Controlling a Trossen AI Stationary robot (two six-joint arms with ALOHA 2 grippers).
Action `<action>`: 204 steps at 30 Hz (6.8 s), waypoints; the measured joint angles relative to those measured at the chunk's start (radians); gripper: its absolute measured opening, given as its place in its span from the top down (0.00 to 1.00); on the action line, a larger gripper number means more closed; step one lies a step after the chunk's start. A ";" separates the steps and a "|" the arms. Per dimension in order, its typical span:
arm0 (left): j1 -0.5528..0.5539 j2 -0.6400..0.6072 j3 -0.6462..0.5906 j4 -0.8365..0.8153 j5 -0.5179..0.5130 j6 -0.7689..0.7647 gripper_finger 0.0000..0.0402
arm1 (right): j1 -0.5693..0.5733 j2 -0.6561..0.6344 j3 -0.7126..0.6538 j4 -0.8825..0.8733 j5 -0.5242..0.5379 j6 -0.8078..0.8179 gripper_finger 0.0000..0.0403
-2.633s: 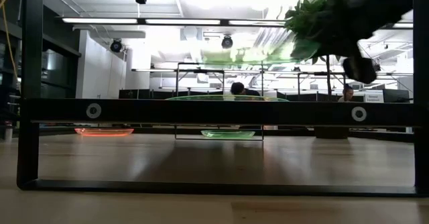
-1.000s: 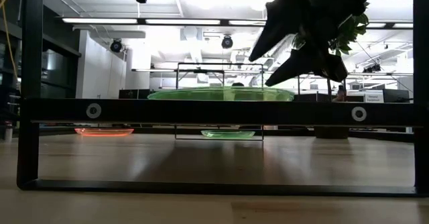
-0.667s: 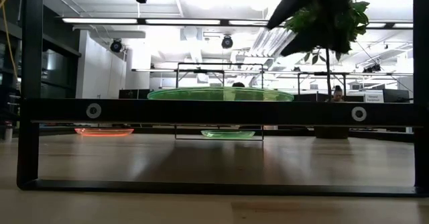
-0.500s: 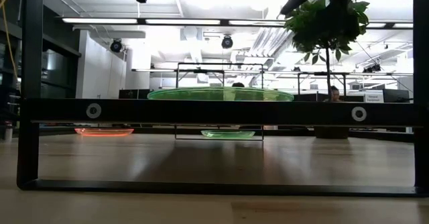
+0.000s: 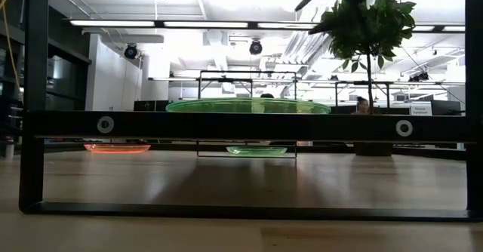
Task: Place and stack plates onto a shelf
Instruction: Stack the green plate on top of the green plate, then stack the top orange plate on top of the orange plate on the shelf
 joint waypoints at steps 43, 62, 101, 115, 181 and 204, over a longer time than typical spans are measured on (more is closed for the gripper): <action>0.702 -0.026 0.093 -0.064 0.727 -0.162 0.74 | -0.565 0.760 0.002 0.330 -0.404 0.500 0.52; 0.702 -0.026 0.093 -0.064 0.726 -0.170 0.74 | -0.569 0.827 0.004 0.385 -0.368 0.554 0.59; 0.701 -0.026 0.093 -0.064 0.725 -0.177 0.74 | -0.569 0.333 -0.004 0.411 -0.272 0.068 1.00; 0.701 -0.026 0.092 -0.064 0.757 -0.152 0.74 | -0.230 0.160 -0.002 0.497 -0.493 -0.055 1.00; 0.071 -0.027 0.092 -0.076 0.162 -0.006 0.74 | 0.277 0.146 -0.001 0.038 -0.022 -0.065 0.27; 0.689 0.300 0.299 -1.434 0.065 0.122 0.73 | 0.277 0.117 -0.001 -0.085 0.051 0.064 0.27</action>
